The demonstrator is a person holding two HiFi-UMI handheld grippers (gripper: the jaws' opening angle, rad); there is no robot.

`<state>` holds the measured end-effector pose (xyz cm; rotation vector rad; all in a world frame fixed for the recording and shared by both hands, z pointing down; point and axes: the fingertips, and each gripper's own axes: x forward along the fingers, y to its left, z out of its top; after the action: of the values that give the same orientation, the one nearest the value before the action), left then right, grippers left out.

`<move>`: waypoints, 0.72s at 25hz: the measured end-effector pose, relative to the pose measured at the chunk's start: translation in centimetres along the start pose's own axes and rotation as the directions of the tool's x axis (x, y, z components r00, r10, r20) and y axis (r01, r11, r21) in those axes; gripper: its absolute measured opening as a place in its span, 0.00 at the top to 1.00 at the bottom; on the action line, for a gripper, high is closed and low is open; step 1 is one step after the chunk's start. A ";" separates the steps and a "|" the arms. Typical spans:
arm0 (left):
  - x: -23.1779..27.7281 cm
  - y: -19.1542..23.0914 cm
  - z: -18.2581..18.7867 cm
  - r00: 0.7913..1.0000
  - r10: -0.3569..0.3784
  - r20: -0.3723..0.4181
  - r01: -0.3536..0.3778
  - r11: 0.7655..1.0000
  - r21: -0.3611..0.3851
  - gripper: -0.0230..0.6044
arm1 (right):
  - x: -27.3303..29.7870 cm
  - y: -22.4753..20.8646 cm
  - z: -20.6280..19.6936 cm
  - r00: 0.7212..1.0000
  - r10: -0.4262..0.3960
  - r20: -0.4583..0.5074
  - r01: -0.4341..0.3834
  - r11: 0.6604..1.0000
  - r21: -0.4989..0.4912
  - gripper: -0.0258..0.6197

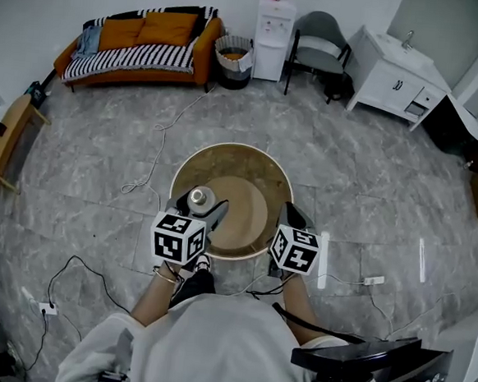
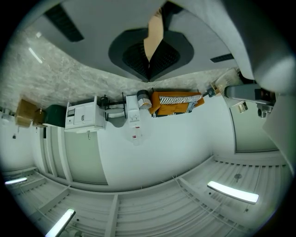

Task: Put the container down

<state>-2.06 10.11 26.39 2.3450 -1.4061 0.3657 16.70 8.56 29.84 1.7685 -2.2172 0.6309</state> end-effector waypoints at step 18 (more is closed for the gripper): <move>8.5 12.1 6.7 0.994 -0.104 -0.034 0.105 0.994 0.023 0.42 | 12.9 4.8 6.5 0.998 -0.070 -0.001 0.070 0.997 0.017 0.92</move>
<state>-8.60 -4.74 26.16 2.4101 -1.2653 0.3917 9.51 -4.85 28.92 1.8454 -2.1453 0.6365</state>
